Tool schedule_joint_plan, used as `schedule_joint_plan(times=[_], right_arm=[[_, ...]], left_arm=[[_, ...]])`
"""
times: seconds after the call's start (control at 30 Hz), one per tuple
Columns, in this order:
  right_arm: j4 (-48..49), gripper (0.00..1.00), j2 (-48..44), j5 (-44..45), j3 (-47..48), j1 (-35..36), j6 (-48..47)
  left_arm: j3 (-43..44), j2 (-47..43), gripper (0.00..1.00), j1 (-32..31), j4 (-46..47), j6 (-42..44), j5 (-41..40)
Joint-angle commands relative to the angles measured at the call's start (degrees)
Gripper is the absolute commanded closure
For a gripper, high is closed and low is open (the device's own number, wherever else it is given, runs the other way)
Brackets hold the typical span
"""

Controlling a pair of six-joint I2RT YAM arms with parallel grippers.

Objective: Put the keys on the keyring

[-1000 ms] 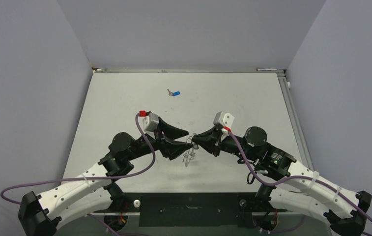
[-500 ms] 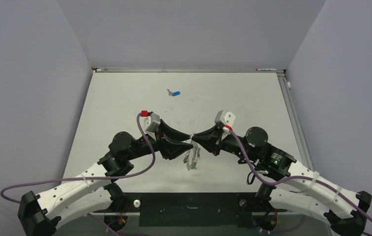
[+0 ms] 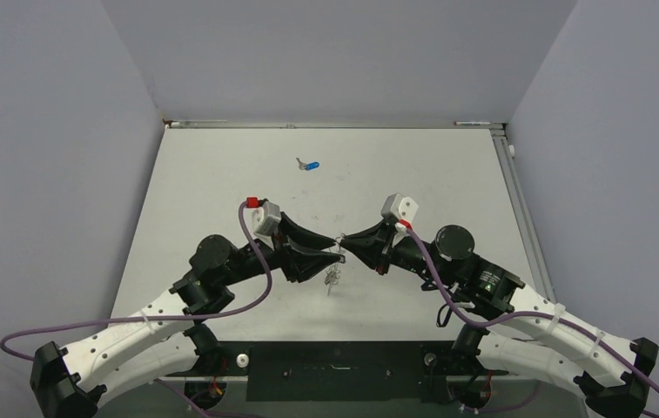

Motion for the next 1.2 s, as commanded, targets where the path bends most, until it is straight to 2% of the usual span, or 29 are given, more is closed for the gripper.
schedule_joint_plan(times=[0.0,0.6,0.73,0.87,1.03,1.17], right_arm=[[4.86,0.95,-0.10,3.05,0.22,0.32,0.86],[4.69,0.95,0.67,3.78,0.42,0.29,0.88],[4.25,0.95,0.56,2.34,0.48,0.30,0.35],[3.93,0.95,1.16,-0.40,0.82,0.32,0.53],[3.87,0.95,1.69,-4.20,0.50,0.42,-0.09],[4.06,0.95,2.39,-8.20,0.31,0.46,-1.41]], left_arm=[[1.89,-1.65,0.62,-0.88,1.11,0.72,-0.02],[1.53,-3.98,0.63,-1.62,-1.14,1.99,-1.36],[1.53,-6.18,0.56,-1.77,-3.49,2.67,-4.33],[1.53,-9.57,0.47,-2.15,-7.29,3.09,-5.58],[4.09,-13.85,0.46,-2.48,-15.80,3.15,-9.16],[8.88,-14.58,0.46,-2.54,-26.86,4.81,-11.98]])
